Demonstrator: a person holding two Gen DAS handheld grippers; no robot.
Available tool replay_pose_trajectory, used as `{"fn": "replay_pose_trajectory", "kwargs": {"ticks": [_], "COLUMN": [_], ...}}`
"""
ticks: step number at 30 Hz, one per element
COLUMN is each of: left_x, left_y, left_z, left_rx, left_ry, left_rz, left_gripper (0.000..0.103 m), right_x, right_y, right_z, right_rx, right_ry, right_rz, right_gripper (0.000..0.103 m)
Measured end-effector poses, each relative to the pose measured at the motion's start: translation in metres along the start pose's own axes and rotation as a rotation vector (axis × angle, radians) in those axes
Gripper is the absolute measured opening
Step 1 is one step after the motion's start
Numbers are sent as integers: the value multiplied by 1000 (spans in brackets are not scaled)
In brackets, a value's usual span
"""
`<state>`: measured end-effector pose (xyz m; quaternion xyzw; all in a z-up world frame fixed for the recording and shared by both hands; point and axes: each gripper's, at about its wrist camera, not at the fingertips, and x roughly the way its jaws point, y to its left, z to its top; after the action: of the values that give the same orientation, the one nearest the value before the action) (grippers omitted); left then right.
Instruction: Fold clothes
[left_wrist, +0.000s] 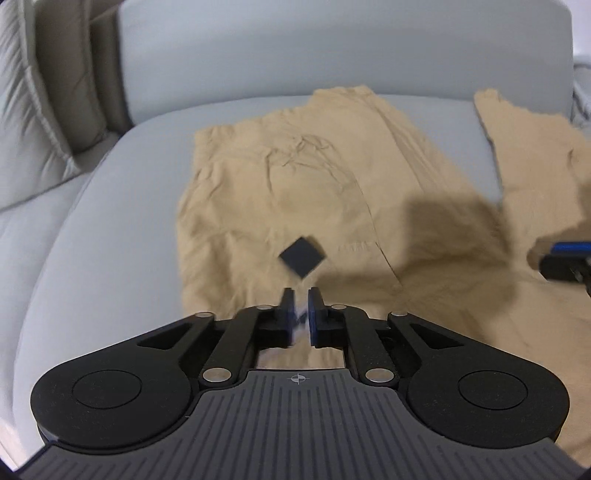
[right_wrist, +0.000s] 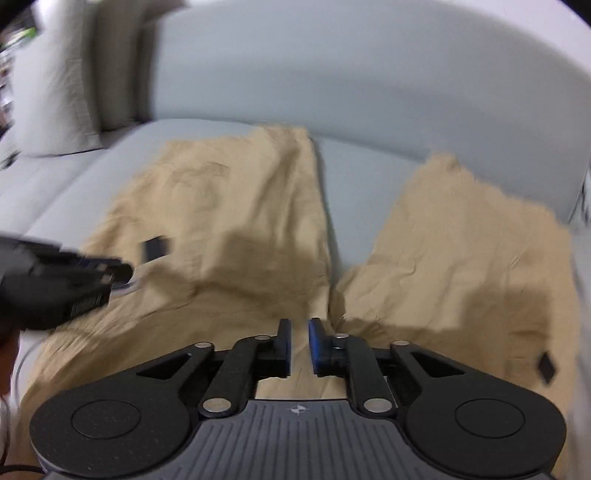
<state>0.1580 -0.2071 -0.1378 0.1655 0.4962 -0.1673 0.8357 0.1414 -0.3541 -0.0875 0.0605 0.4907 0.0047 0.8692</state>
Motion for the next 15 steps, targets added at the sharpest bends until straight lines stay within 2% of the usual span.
{"fn": "replay_pose_trajectory", "kwargs": {"ticks": [4,5,7,8,9,11,12,13,14,15], "left_x": [-29,-34,-42,-38,-32,-25,-30,-35,-49,-63], "left_y": [-14,-19,-32,-41,-45,-57,-60,-63,-67,-72], "left_z": [-22,-29,-48,-62,-68,-78,-75,-71,-73,-75], "left_rx": [89,106,138,148,151,175,178,180,190,201], "left_ry": [24,22,17,41,71,67,72,79,55,29], "left_rz": [-32,-43,-67,-70,-58,15,39,62,55,45], "left_gripper": [20,20,22,22,22,22,21,19,19,22], "right_x": [-38,-38,-44,-39,-34,-24,-28,-35,-42,-58], "right_y": [-5,-3,1,4,7,12,14,16,17,18], "right_z": [-25,-28,-57,-67,-76,-95,-98,-94,-91,-87], "right_rx": [93,105,128,113,99,75,62,66,71,77], "right_ry": [-16,-14,-2,24,51,104,71,78,85,60], "right_rz": [47,50,44,20,-3,-36,-45,-52,-59,-26], "right_gripper": [16,16,20,22,31,33,33,33,33,32]}}
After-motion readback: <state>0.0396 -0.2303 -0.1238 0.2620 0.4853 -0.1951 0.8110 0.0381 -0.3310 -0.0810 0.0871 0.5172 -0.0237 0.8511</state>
